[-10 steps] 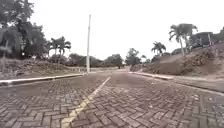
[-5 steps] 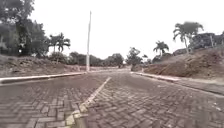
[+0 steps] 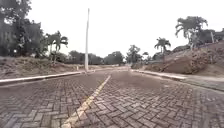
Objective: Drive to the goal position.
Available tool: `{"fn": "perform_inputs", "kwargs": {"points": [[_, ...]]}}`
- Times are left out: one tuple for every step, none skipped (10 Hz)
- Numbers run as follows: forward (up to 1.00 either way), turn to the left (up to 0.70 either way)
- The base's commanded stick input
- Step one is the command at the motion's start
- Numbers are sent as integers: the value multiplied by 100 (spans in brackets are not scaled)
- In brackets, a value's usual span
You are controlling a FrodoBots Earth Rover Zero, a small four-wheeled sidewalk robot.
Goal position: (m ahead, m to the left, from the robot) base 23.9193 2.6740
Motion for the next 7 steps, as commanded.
{"fn": "perform_inputs", "kwargs": {"points": [[100,0],[100,0],[100,0],[100,0],[100,0],[100,0],[100,0]]}}
